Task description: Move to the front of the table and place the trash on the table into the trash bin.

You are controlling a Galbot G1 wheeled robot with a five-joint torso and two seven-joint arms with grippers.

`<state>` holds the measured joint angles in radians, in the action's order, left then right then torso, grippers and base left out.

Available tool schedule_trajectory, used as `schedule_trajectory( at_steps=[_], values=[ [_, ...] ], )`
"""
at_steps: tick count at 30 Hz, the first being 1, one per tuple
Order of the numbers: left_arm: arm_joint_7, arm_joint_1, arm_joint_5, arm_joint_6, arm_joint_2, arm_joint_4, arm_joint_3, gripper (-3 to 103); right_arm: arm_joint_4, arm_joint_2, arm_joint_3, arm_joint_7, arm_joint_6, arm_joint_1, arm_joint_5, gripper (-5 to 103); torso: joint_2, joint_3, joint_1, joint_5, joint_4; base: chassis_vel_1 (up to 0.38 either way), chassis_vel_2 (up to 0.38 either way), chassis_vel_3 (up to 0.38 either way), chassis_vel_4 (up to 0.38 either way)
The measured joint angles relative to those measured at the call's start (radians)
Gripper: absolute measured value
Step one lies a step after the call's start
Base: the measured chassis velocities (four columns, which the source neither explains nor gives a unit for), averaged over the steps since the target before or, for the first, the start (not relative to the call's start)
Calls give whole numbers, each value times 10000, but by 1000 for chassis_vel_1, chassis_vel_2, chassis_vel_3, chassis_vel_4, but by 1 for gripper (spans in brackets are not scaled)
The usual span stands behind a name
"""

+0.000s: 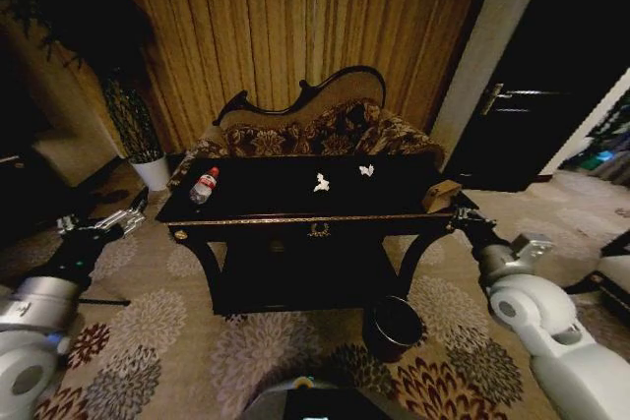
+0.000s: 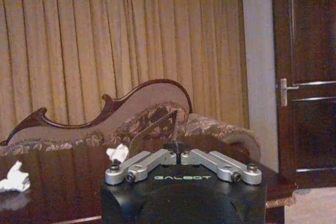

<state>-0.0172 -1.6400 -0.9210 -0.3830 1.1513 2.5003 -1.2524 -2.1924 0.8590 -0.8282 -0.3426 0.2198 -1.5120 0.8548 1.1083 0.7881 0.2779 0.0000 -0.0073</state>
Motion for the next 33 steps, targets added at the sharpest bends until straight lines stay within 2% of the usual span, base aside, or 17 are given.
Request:
schedule_trajectory(
  at_steps=[5, 6, 15, 18, 21, 24, 27, 29, 33],
  values=[
    [-5, 1, 19, 1, 140, 0, 1, 100, 399, 187, 180, 16, 29, -259, -401, 0, -6, 4, 7, -1, 5, 0, 0, 0, 0],
    [-6, 8, 23, 1, 186, -1, -3, 100, 660, 312, 205, 102, 34, -490, -761, 0, -6, 5, 8, 0, 2, 0, 0, 0, 0],
    [-6, -8, 81, 0, 395, -1, 47, 100, 1864, 1020, 688, 821, 181, -1158, -1816, 0, -3, 1, 3, -1, 0, 0, 0, 0, 0],
    [1, -33, 91, -20, 456, -2, 62, 100, 2558, 1350, 1034, 984, 199, -1044, -1777, 0, -4, 2, 3, 1, 0, 0, 0, 0, 0],
    [46, -94, 26, -78, 553, -3, -37, 100, 3643, 1827, 1371, 1064, 439, -655, -1155, 0, -4, 3, 4, 0, 5, 0, 0, 0, 0],
    [58, -93, 72, -49, 572, -3, -40, 100, 4181, 1966, 1459, 1099, 437, -487, -1181, 0, -3, 2, 4, 1, 4, 0, 0, 0, 0],
    [-4, -75, 96, -36, 578, -3, -37, 100, 5121, 2196, 1552, 1155, 336, -222, -1372, 0, -3, 2, 3, -1, 1, 0, 0, 0, 0],
    [-69, -54, 105, -42, 565, -4, -30, 100, 6015, 2409, 1678, 1237, 15, -66, -1944, 0, -3, 2, 4, 2, 1, 0, 0, 0, 0],
    [-77, -27, 112, -59, 601, -3, 11, 100, 6602, 2540, 1771, 1311, -222, 117, -2277, 0, -4, 2, 4, 0, -2, 0, 0, 0, 0]
  ],
)
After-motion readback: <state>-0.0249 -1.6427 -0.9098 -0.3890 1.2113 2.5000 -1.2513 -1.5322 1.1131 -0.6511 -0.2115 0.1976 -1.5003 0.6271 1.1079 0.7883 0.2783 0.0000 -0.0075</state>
